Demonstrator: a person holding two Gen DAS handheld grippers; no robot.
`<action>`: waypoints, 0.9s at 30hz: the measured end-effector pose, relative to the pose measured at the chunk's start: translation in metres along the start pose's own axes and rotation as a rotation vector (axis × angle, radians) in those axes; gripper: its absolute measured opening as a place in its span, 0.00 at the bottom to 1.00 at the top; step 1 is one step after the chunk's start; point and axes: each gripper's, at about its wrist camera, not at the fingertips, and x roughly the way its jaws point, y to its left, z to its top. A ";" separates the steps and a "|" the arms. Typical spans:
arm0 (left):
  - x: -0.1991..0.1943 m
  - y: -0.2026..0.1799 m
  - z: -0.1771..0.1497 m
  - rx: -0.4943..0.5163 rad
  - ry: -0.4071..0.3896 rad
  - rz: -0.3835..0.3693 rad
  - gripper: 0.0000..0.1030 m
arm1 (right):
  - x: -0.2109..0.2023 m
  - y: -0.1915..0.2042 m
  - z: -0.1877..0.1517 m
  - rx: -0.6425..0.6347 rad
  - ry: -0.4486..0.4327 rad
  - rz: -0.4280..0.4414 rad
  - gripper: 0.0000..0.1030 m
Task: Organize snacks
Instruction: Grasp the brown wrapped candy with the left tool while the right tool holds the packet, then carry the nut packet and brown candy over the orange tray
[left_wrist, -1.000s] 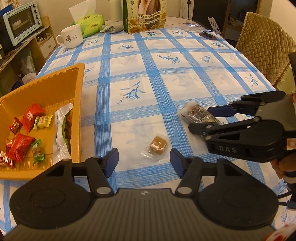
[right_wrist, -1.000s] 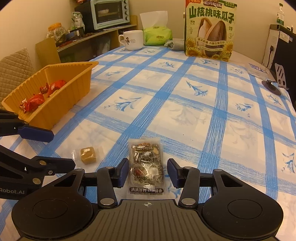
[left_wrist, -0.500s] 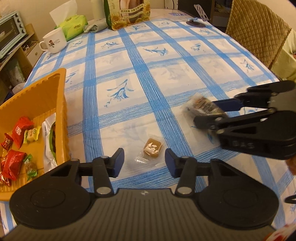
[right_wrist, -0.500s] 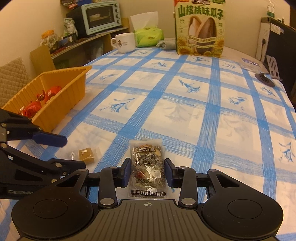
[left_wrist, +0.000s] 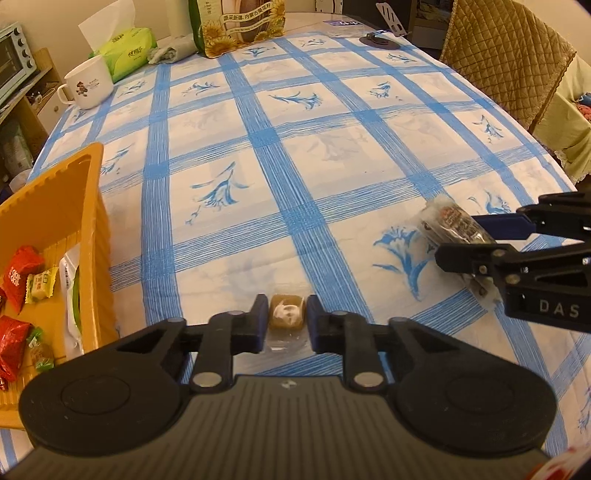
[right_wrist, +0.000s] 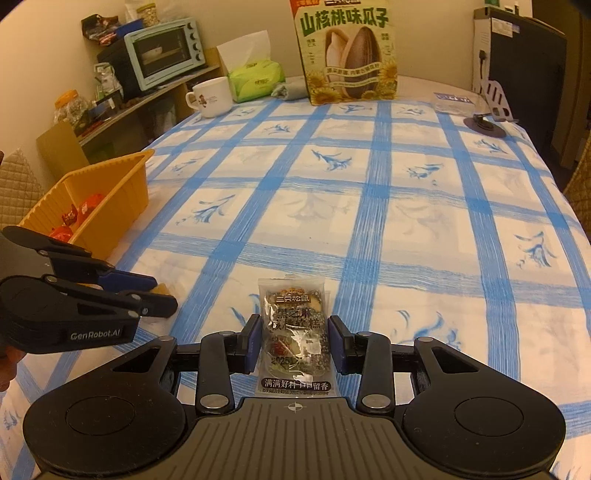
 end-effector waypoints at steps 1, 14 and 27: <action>0.000 -0.001 0.000 0.003 -0.001 0.002 0.19 | -0.002 -0.001 -0.001 0.003 -0.001 -0.001 0.37; -0.019 -0.006 -0.003 -0.012 -0.028 0.013 0.18 | -0.021 0.001 -0.007 0.003 -0.022 0.009 0.37; -0.087 -0.012 -0.025 -0.110 -0.088 0.020 0.18 | -0.062 0.018 -0.008 -0.045 -0.055 0.055 0.37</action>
